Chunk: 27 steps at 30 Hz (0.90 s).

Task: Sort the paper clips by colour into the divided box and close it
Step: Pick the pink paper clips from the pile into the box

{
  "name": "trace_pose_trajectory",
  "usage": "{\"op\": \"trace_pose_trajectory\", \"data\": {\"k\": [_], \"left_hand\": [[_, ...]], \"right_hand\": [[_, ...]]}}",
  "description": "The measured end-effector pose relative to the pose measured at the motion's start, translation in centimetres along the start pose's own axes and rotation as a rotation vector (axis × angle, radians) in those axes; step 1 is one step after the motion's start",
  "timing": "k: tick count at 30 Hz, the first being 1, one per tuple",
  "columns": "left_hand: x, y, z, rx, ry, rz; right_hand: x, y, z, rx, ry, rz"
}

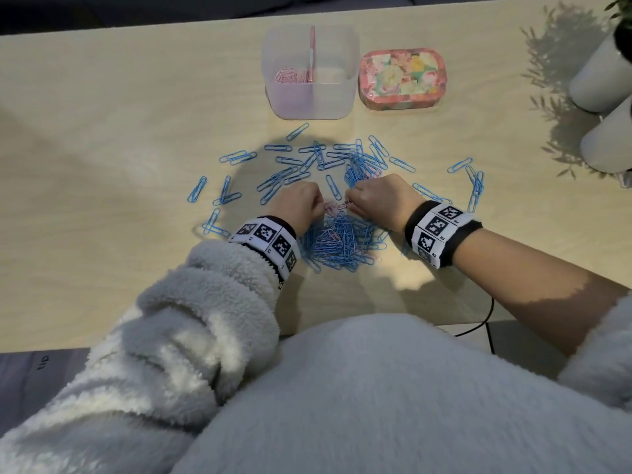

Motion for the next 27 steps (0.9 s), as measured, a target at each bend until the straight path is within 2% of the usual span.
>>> {"op": "trace_pose_trajectory", "data": {"k": [3, 4, 9, 12, 14, 16, 19, 22, 27], "left_hand": [[-0.5, 1.7, 0.4, 0.048, 0.014, -0.006], [-0.7, 2.5, 0.5, 0.058, 0.015, -0.009], [-2.9, 7.3, 1.4, 0.15, 0.059, -0.096], [-4.9, 10.3, 2.3, 0.183, 0.145, -0.203], [-6.2, 12.0, 2.3, 0.162, 0.184, -0.237], [-7.5, 13.3, 2.1, 0.106, 0.192, -0.268], [-9.4, 14.5, 2.0, 0.037, 0.219, -0.298], [-11.1, 15.0, 2.1, -0.001, 0.257, -0.297], [-12.2, 15.1, 1.8, -0.021, 0.254, -0.258]], "right_hand": [[0.2, 0.0, 0.5, 0.174, 0.015, 0.068], [0.0, 0.3, 0.7, 0.182, 0.057, 0.015], [-0.1, 2.3, 1.0, 0.139, 0.088, -0.161], [-0.9, 1.5, 0.8, 0.092, 0.103, -0.126], [-1.1, 1.7, 0.6, 0.021, 0.082, -0.158], [-0.9, 2.1, 0.4, -0.143, 0.031, -0.217], [-0.8, 2.2, -2.0, -0.726, -0.165, -0.187], [-0.6, 3.1, -4.5, -1.061, -0.269, -0.359], [-2.7, 7.2, -8.7, -1.241, -0.27, -0.391]]}}
Point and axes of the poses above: each hand's wrist, its own x-axis away from the middle knuckle, its own y-axis out of the back of the hand, z = x × y, the point moved 4 cm from there along -x, towards the middle knuckle, and after that the axes turned 5 degrees about z, right-handed, at the moved point
